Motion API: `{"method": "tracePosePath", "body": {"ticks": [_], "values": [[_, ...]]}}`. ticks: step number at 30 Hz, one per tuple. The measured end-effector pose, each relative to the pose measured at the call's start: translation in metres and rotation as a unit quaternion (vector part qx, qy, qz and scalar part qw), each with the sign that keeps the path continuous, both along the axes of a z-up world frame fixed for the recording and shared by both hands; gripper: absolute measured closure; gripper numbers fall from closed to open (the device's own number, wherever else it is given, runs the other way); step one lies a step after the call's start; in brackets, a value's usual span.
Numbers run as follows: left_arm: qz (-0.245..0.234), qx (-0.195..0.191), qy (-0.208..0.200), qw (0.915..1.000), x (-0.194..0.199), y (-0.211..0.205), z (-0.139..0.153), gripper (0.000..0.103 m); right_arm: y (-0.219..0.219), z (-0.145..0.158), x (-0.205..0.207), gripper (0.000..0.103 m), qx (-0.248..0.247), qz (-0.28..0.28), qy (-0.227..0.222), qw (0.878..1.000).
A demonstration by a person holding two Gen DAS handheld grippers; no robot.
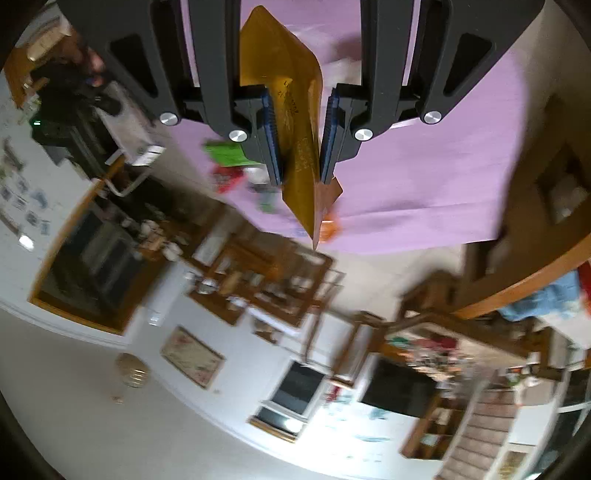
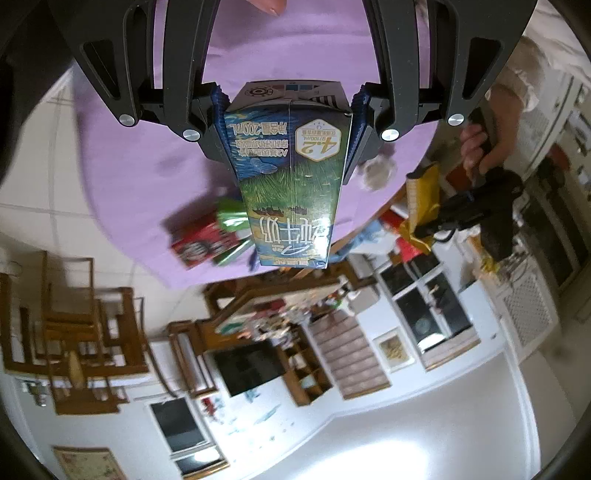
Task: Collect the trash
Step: 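Carry both items over the black bin and open both grippers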
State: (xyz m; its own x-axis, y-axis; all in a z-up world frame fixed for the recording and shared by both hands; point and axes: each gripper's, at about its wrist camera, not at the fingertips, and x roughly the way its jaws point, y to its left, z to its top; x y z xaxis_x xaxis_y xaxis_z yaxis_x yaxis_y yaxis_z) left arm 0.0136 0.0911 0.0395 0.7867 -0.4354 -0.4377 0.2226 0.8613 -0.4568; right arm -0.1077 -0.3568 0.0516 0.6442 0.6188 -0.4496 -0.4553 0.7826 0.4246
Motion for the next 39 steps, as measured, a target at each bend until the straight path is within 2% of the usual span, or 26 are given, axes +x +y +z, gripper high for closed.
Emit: {"method": "tracePosePath", "body": {"ticks": [5, 9, 14, 19, 21, 23, 25, 28, 31, 39], "values": [[-0.092, -0.025, -0.011, 0.9954, 0.016, -0.075, 0.012, 0.081, -0.047, 0.006, -0.02, 0.053, -0.003, -0.057, -0.009, 0.998], [-0.171, -0.032, -0.007, 0.9847, 0.025, -0.152, 0.007, 0.081, -0.094, 0.009, -0.044, 0.053, -0.007, -0.122, -0.012, 0.992], [-0.273, -0.029, 0.006, 0.9616, 0.027, -0.263, -0.013, 0.081, -0.152, 0.001, -0.072, 0.053, -0.014, -0.2, -0.008, 0.98], [-0.348, -0.025, 0.036, 0.9363, 0.024, -0.357, -0.04, 0.081, -0.212, -0.029, -0.091, 0.053, -0.027, -0.287, 0.027, 0.957], [-0.364, -0.027, 0.046, 0.9298, 0.023, -0.381, -0.048, 0.081, -0.233, -0.042, -0.098, 0.053, -0.03, -0.317, 0.042, 0.947], [-0.378, -0.021, 0.045, 0.9246, 0.024, -0.406, -0.054, 0.081, -0.247, -0.053, -0.103, 0.053, -0.024, -0.331, 0.052, 0.942], [-0.383, -0.007, 0.037, 0.9231, 0.025, -0.426, -0.058, 0.081, -0.26, -0.064, -0.107, 0.053, -0.022, -0.347, 0.062, 0.936], [-0.387, 0.004, 0.049, 0.9206, 0.026, -0.455, -0.071, 0.081, -0.27, -0.078, -0.107, 0.053, -0.016, -0.356, 0.071, 0.932], [-0.383, 0.028, 0.05, 0.9218, 0.029, -0.474, -0.081, 0.081, -0.276, -0.088, -0.106, 0.053, -0.01, -0.359, 0.077, 0.93], [-0.385, 0.06, 0.061, 0.919, 0.027, -0.483, -0.085, 0.078, -0.285, -0.105, -0.103, 0.051, 0.001, -0.36, 0.086, 0.929]]}}
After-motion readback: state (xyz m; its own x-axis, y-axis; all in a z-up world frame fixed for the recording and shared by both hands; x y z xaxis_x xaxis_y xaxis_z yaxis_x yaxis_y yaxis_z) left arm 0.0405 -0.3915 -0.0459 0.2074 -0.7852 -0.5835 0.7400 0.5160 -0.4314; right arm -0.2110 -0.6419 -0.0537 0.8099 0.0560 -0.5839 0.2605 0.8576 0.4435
